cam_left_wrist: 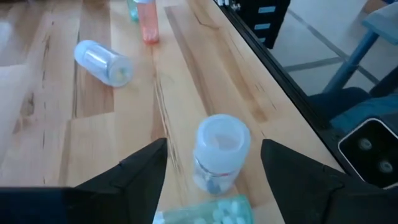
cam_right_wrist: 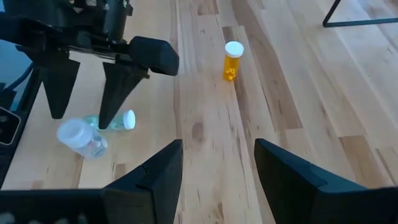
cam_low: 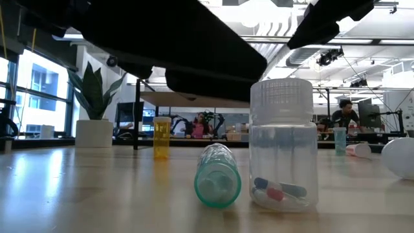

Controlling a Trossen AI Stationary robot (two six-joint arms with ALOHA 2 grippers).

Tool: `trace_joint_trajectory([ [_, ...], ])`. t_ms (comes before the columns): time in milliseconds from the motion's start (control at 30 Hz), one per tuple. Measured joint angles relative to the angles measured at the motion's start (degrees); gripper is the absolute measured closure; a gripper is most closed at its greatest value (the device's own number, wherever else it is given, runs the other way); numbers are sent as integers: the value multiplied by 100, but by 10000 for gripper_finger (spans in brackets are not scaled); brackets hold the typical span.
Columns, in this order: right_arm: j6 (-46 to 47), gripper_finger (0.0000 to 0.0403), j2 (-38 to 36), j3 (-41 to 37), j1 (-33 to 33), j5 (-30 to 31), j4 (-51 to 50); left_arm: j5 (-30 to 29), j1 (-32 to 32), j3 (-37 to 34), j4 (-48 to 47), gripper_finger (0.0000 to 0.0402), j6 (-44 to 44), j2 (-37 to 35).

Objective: Pick and place medicine bottles onto shelf by color
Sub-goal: Put the bottom transparent pill bottle aligned with the other transparent pill bottle on the shelf

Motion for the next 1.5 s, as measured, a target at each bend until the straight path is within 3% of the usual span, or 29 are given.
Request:
trace_joint_trajectory([
  [767, -23, 213, 0, 0, 1, 11, 25, 94, 15, 0, 85, 147, -262, 35],
  [1033, -18, 213, -1, 0, 1, 11, 25, 326, 13, 525, 137, 147, -53, 691],
  [1367, -8, 213, -2, 2, 18, 7, 20, 195, 52, 684, -138, 148, 47, 671],
  [1500, -5, 213, -2, 2, 18, 7, 20, 150, 41, 684, -159, 169, 46, 671],
])
